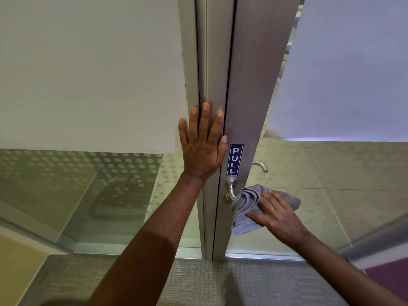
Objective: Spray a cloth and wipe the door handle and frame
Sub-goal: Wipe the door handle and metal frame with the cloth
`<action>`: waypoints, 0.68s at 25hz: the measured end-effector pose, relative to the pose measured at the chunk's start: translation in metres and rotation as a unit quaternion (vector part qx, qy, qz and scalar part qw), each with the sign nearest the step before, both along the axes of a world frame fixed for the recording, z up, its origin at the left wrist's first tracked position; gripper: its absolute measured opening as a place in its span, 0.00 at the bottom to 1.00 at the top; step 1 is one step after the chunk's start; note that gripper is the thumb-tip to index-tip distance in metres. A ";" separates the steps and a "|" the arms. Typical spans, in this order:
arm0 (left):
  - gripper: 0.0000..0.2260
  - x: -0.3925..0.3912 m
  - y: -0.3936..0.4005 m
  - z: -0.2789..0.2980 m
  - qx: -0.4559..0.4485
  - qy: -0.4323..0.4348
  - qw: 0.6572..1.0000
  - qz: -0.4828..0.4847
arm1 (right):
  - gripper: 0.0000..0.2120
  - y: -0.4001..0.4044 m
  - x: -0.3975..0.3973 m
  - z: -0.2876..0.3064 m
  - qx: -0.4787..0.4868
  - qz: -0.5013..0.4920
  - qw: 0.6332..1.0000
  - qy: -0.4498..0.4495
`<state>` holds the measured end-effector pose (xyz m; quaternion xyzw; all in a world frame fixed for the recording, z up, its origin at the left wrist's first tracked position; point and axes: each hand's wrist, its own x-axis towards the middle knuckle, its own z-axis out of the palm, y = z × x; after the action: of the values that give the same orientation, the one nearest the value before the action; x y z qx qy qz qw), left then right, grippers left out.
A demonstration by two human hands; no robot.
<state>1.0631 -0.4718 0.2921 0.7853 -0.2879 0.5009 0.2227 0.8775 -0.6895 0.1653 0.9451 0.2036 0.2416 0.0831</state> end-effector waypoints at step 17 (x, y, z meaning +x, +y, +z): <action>0.31 -0.004 -0.001 0.003 -0.006 0.009 1.000 0.009 | 0.04 0.117 -0.027 -0.035 0.869 -0.257 0.357 0.226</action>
<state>1.0593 -0.4731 0.2949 0.7907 -0.2763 0.4977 0.2252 0.8500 -0.5730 0.1306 0.5164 -0.3616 0.0280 -0.7757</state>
